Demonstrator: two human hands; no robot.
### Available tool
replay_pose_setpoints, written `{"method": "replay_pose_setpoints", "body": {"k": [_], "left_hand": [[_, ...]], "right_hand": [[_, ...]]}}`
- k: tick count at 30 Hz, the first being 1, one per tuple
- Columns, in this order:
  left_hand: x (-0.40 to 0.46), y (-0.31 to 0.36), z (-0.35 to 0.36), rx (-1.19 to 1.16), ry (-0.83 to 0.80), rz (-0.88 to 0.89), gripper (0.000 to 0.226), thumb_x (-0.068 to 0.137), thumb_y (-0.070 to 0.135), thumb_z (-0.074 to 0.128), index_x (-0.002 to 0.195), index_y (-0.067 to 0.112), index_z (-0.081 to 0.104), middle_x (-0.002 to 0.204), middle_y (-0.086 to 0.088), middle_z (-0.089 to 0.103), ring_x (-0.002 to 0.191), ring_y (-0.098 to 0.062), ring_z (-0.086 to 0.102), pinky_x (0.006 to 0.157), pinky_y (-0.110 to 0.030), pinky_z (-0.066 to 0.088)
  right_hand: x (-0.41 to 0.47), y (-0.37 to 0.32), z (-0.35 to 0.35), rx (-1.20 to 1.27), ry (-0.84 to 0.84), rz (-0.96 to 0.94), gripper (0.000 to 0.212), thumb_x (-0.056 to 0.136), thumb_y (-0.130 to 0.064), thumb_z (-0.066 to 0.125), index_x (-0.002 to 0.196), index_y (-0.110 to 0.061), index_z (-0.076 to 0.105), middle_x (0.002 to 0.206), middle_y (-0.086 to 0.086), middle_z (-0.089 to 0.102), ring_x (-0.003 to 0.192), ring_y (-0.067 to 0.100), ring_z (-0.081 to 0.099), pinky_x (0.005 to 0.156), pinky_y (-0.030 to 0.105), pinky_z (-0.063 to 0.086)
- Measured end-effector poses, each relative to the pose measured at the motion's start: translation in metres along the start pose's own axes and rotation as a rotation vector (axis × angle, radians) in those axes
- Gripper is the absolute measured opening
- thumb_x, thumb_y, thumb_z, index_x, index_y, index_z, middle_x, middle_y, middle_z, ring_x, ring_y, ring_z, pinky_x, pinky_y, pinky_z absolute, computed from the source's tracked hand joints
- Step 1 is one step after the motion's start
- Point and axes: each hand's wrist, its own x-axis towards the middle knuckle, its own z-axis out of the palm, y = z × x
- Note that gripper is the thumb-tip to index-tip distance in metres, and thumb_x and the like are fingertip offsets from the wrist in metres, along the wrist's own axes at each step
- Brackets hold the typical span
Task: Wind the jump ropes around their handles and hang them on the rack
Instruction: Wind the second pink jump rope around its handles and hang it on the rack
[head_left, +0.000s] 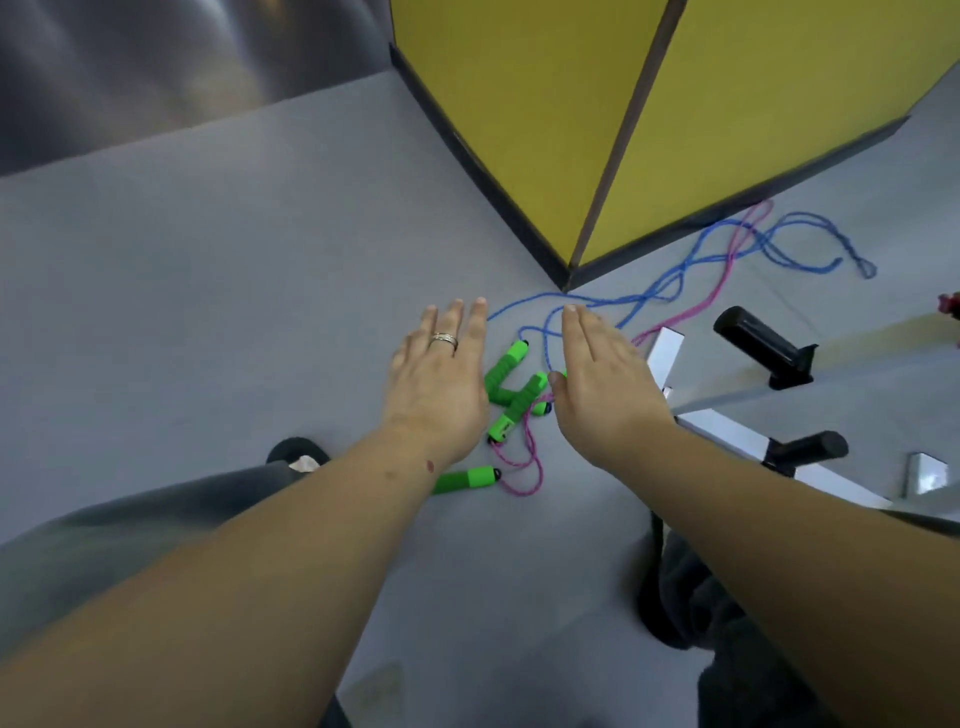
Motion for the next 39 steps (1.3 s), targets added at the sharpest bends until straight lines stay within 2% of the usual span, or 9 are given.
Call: {"method": "replay_pose_setpoints", "body": {"k": [9, 14, 20, 27, 32, 36, 39], "left_hand": [[0.012, -0.029, 0.082, 0.016, -0.161, -0.019, 0.076, 0.102, 0.024, 0.043, 0.166, 0.024, 0.003, 0.174, -0.003, 0.013, 0.16, -0.031, 0.009, 0.127, -0.047, 0.013], [0.014, -0.047, 0.121, 0.039, -0.221, -0.036, 0.077, 0.101, 0.023, 0.044, 0.166, 0.022, 0.003, 0.173, -0.004, 0.015, 0.159, -0.031, 0.012, 0.125, -0.047, 0.018], [0.014, -0.058, 0.158, 0.022, -0.329, -0.066, 0.082, 0.099, 0.022, 0.043, 0.165, 0.025, -0.005, 0.174, -0.002, 0.009, 0.16, -0.03, 0.006, 0.126, -0.046, 0.013], [0.035, -0.065, 0.179, 0.022, -0.37, -0.05, 0.085, 0.1, 0.024, 0.045, 0.165, 0.026, -0.01, 0.175, -0.001, 0.002, 0.161, -0.028, 0.001, 0.128, -0.045, 0.009], [0.049, -0.063, 0.183, 0.027, -0.377, -0.027, 0.083, 0.101, 0.023, 0.042, 0.164, 0.026, -0.011, 0.175, -0.001, -0.001, 0.161, -0.029, -0.002, 0.128, -0.045, 0.008], [0.048, -0.06, 0.179, 0.011, -0.38, -0.018, 0.08, 0.102, 0.022, 0.04, 0.164, 0.027, -0.011, 0.175, 0.001, -0.002, 0.161, -0.028, -0.004, 0.127, -0.044, 0.006], [0.046, -0.061, 0.177, 0.017, -0.382, -0.019, 0.081, 0.102, 0.023, 0.041, 0.164, 0.026, -0.011, 0.175, 0.001, -0.002, 0.161, -0.028, -0.004, 0.128, -0.044, 0.006]], "right_hand": [[0.013, 0.004, 0.077, 0.004, -0.165, 0.031, 0.069, 0.104, -0.028, 0.034, 0.16, -0.009, -0.001, 0.169, 0.009, 0.004, 0.155, 0.025, 0.005, 0.126, 0.04, 0.007], [0.026, 0.007, 0.115, 0.009, -0.285, 0.044, 0.07, 0.104, -0.03, 0.034, 0.16, -0.01, -0.002, 0.169, 0.008, 0.001, 0.156, 0.024, 0.003, 0.126, 0.04, 0.006], [0.045, -0.007, 0.171, 0.047, -0.394, 0.029, 0.075, 0.1, -0.035, 0.042, 0.16, -0.011, 0.002, 0.169, 0.011, 0.005, 0.155, 0.028, 0.007, 0.126, 0.041, 0.01], [0.093, -0.002, 0.217, 0.116, -0.584, 0.173, 0.075, 0.099, -0.041, 0.044, 0.16, -0.025, 0.003, 0.167, 0.019, 0.007, 0.151, 0.038, 0.016, 0.121, 0.049, 0.023], [0.122, 0.009, 0.232, 0.17, -0.666, 0.272, 0.067, 0.096, -0.042, 0.047, 0.156, -0.032, 0.017, 0.161, 0.018, 0.009, 0.138, 0.045, 0.034, 0.107, 0.052, 0.04], [0.132, 0.016, 0.238, 0.17, -0.676, 0.341, 0.054, 0.09, -0.036, 0.053, 0.141, -0.022, 0.042, 0.148, 0.016, 0.019, 0.124, 0.044, 0.048, 0.102, 0.049, 0.046], [0.129, 0.015, 0.243, 0.148, -0.726, 0.248, 0.051, 0.088, -0.03, 0.056, 0.136, -0.015, 0.05, 0.16, 0.008, 0.008, 0.131, 0.037, 0.045, 0.104, 0.045, 0.044]]}}
